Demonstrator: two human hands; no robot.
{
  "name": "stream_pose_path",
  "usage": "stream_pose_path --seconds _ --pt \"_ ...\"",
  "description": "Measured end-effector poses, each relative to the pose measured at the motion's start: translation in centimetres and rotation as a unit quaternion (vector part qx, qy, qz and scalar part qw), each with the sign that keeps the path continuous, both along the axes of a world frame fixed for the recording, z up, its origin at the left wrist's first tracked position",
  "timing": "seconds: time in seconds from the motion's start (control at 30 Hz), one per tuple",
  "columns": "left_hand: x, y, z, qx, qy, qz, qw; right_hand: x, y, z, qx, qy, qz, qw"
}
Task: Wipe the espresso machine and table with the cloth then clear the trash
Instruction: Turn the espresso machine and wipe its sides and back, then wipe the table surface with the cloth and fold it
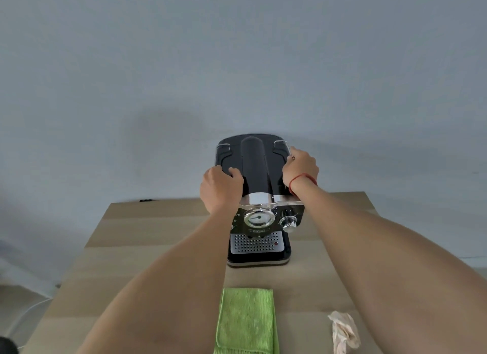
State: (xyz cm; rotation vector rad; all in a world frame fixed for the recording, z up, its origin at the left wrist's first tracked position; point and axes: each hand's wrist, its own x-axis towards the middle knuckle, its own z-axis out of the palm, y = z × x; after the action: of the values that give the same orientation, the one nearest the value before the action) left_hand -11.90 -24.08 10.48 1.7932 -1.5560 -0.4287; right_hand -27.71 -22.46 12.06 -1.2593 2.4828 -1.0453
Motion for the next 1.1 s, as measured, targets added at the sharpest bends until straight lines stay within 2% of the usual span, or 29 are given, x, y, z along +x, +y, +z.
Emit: stream_pose_path --seconds 0.33,0.47,0.53,0.67,0.77,0.83,0.87,0.97,1.03,1.1 --pt "0.7 -0.5 -0.4 -0.018 -0.005 -0.019 1.000 0.5 0.2 -0.3 0.002 -0.043 -0.001 0.999" --pt "1.5 -0.5 -0.7 -0.011 0.001 -0.064 0.998 1.1 1.0 -0.3 -0.005 -0.137 0.035 0.990" --pt "2.1 0.5 -0.9 0.005 0.031 -0.097 0.995 1.8 2.4 -0.4 -0.030 -0.180 0.040 0.982" --pt "3.6 5.8 -2.0 -0.034 0.093 -0.156 0.983 4.2 7.2 -2.1 -0.090 -0.244 -0.024 0.965" --pt "4.9 10.6 -6.0 -0.023 0.080 -0.127 0.988 6.4 11.4 -6.6 -0.110 -0.315 -0.100 0.938" --pt "6.0 13.0 -9.9 0.058 0.046 -0.091 0.993 7.8 13.9 -10.5 -0.058 -0.333 -0.132 0.932" --pt "6.7 14.0 -11.9 0.127 0.021 -0.075 0.989 8.4 14.8 -12.6 -0.006 -0.325 -0.123 0.938" --pt "8.1 16.8 -16.5 0.329 -0.035 -0.055 0.942 10.9 17.6 -18.3 0.209 -0.277 -0.055 0.936" --pt "8.6 18.7 -18.7 0.356 -0.063 -0.062 0.930 12.2 19.1 -21.0 0.272 -0.262 -0.052 0.924" --pt "8.6 19.3 -19.7 0.370 -0.042 -0.063 0.926 12.8 19.8 -21.9 0.276 -0.281 -0.060 0.917"
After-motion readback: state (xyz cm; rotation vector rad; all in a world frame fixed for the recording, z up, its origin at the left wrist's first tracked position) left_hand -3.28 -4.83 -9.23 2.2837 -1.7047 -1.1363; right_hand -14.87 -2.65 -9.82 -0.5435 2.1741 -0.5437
